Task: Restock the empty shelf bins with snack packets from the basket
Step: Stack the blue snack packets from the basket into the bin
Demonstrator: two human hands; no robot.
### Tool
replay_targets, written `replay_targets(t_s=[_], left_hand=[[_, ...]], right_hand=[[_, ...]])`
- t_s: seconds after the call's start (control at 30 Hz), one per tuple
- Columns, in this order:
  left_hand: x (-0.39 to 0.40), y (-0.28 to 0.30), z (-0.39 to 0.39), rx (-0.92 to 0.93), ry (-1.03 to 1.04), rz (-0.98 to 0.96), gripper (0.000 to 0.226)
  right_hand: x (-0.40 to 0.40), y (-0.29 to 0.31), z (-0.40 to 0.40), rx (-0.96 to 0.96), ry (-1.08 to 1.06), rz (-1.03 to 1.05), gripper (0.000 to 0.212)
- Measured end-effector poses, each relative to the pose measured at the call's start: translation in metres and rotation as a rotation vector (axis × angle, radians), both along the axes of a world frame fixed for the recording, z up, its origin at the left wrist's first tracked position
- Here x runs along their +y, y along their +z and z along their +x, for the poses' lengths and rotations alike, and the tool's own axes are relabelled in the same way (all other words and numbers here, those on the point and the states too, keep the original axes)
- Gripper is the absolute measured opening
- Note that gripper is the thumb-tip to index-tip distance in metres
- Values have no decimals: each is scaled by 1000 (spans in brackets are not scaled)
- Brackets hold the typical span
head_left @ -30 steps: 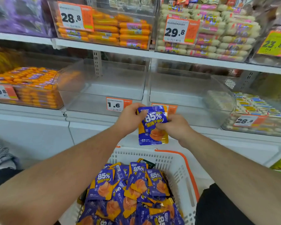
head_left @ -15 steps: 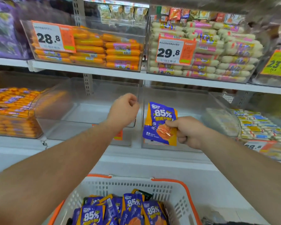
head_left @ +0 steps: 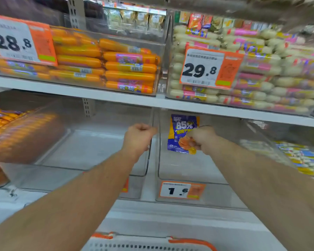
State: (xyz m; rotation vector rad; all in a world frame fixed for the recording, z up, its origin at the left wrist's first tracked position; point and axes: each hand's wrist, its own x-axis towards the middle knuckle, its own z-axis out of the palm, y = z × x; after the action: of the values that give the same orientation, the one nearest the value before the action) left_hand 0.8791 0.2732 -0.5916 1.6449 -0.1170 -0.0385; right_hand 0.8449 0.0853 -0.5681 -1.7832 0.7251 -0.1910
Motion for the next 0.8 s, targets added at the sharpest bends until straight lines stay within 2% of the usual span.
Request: replay_targets(t_s=[0.17, 0.27, 0.3, 0.4, 0.5, 0.63, 0.8], left_hand=[[-6, -8, 5, 44, 1, -115, 9], [-8, -11, 7, 40, 2, -131, 13], [-9, -11, 7, 36, 3, -132, 15], [-9, -10, 5, 39, -10, -143, 25], [-9, -9, 2, 58, -16, -159, 26], [-17, -9, -5, 89, -33, -192, 21], [-24, -7, -9, 68, -23, -172, 12]], right_hand=[[11, -21, 42, 23, 23, 99, 12], [3, -39, 70, 36, 65, 137, 39], [-3, -45, 79, 30, 63, 142, 41], [3, -33, 72, 2, 68, 128, 22], [2, -29, 68, -42, 14, 130, 16], [6, -37, 74, 41, -117, -101, 37], [9, -40, 80, -18, -130, -53, 28]])
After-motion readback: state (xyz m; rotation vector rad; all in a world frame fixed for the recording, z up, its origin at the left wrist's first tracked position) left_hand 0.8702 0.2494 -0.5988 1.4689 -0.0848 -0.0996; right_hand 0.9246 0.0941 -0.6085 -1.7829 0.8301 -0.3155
